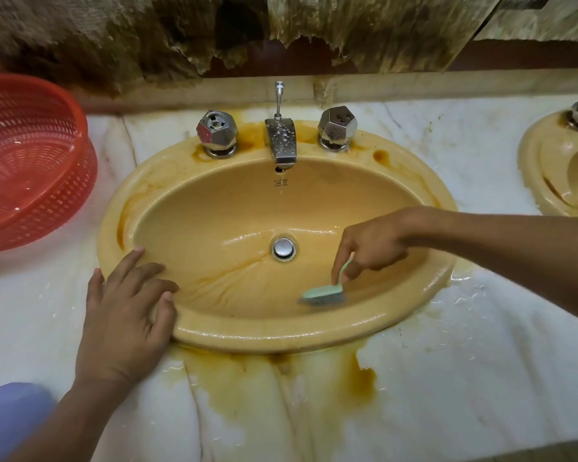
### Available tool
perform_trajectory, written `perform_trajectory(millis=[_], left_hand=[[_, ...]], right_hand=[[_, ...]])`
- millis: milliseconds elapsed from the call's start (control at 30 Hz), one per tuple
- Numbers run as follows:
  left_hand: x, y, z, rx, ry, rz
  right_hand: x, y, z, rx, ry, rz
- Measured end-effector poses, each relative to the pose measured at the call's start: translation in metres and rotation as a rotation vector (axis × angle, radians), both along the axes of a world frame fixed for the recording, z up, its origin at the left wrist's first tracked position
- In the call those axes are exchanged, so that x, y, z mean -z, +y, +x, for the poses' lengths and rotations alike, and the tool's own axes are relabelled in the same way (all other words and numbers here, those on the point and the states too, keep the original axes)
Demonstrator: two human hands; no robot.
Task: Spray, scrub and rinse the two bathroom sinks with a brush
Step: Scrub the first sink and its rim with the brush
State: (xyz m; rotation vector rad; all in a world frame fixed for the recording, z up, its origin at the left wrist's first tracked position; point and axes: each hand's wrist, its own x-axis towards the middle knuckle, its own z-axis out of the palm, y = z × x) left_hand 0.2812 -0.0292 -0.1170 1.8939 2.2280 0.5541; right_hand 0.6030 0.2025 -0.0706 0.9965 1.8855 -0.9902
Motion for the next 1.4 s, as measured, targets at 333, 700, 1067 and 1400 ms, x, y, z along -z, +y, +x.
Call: perform_trajectory(millis=[333,700,1067,1400], left_hand=[[0.003,0.000,-0.002,0.002,0.011,0.005],[-0.003,0.003,-0.001,-0.025,-0.047,-0.035],[-0.110,0.098,0.135,-0.435,-0.921,-0.376],[-0.141,0.124,0.174,-0.384,-1.038,-0.350]], right_hand=[[-0.012,0.000,0.010,0.073,0.047,-0.009],[-0.021,-0.044,-0.009,0.370,0.429,0.040],[-0.054,-0.103,-0.027,0.783,0.925,0.367],[-0.083,-0.085,0.038,0.729,0.888,0.528]])
